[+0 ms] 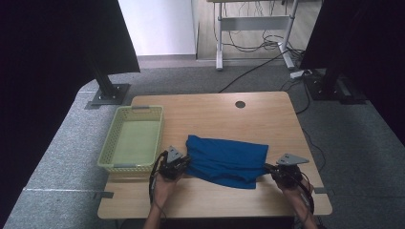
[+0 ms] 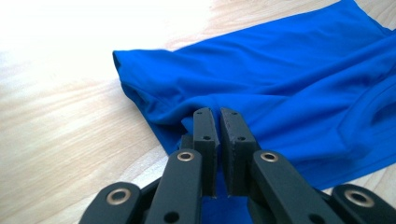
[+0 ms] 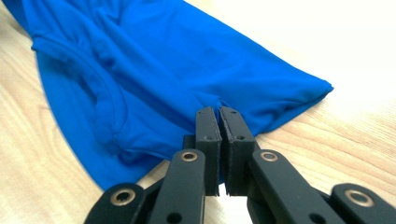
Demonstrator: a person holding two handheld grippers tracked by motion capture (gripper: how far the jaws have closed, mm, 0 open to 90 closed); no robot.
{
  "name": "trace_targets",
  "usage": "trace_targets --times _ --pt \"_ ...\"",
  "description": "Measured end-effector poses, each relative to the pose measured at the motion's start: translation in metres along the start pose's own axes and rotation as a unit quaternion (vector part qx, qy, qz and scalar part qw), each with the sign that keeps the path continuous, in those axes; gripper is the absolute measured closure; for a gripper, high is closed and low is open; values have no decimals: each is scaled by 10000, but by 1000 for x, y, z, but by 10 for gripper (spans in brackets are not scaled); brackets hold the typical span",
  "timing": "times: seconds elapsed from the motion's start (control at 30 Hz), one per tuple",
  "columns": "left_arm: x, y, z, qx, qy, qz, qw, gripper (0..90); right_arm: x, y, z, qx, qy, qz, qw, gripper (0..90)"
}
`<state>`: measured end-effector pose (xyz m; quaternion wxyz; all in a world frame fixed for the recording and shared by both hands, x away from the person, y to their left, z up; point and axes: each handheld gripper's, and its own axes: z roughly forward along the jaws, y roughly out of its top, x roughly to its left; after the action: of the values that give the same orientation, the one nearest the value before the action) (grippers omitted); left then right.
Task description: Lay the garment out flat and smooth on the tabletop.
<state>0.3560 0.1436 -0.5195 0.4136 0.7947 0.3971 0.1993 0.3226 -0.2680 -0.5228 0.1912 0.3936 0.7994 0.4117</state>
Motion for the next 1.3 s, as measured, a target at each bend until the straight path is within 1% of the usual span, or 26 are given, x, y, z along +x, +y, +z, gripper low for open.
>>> trace_targets --times 0.07,0.1,0.17,0.2,0.27,0.33,0.4,0.47,0.5,0.53,0.57,0.63,0.67,0.7,0.73,0.77,0.8,0.83,0.87,0.93,1.0,1.07,1.1,1.17,1.3 --pt "1 -2 4 202 -40 -66 9998 822 -2 0 3 33 -29 17 10000 862" --pt "1 -4 5 220 -27 -70 9997 804 -2 0 4 44 -41 22 10000 862" --pt "1 -8 4 280 -101 -119 9995 773 -2 -1 4 30 -31 19 10000 862" --pt "0 -9 4 289 -124 -100 9995 744 -2 -1 4 31 -31 14 10000 861" --pt "-1 -11 4 338 -127 -22 9993 733 -2 -2 5 51 -30 27 10000 860" --pt "-2 -11 5 333 -110 74 9994 733 -3 -4 5 72 -29 29 10000 859" --pt "-3 -10 5 337 -119 136 9993 779 -2 -5 5 73 -20 28 10000 860" --pt "-5 -7 4 313 -144 200 9992 800 -1 -5 4 53 -2 25 10000 860" --pt "-6 -6 3 304 -123 235 9992 814 0 -6 3 47 4 31 10000 859" --pt "-6 -5 3 301 -109 240 9992 814 0 -6 2 38 5 26 10000 860" --pt "-5 -4 3 283 -136 199 9993 809 -1 -6 1 28 8 31 10000 860" --pt "-3 -5 5 279 -256 121 9992 724 -1 -6 0 9 13 55 10000 860" --pt "-3 -6 8 319 -238 140 9991 686 -1 -7 0 5 19 68 10000 860" --pt "-4 -8 11 379 -225 177 9989 667 -2 -7 1 18 25 72 10000 860" --pt "-4 -9 13 431 -212 207 9986 672 -2 -8 1 29 31 79 10000 860" --pt "-4 -10 14 442 -157 238 9986 721 -2 -8 1 36 37 87 9999 860" --pt "-4 -10 13 416 -140 225 9988 779 -2 -9 1 38 42 94 9999 860" --pt "-3 -9 12 368 -166 187 9990 828 -2 -9 1 34 42 90 9999 860" --pt "-2 -7 10 279 -162 151 9994 857 -2 -9 0 18 39 89 10000 861" --pt "-1 -1 5 102 -144 134 9998 873 -2 -7 -2 -30 12 72 10000 861" --pt "1 5 0 -86 -83 127 9998 873 -3 -4 -5 -103 -30 61 9999 861" --pt "3 10 -2 -193 -7 101 9998 873 -5 -1 -7 -180 -76 79 9998 861" --pt "4 11 -1 -205 15 80 9998 873 -6 1 -7 -206 -96 87 9997 861" --pt "6 9 4 -152 71 91 9998 872 -7 3 -4 -204 -140 101 9996 861" --pt "12 -3 23 130 89 -21 9999 873 -8 -2 12 -7 -115 164 9998 861"
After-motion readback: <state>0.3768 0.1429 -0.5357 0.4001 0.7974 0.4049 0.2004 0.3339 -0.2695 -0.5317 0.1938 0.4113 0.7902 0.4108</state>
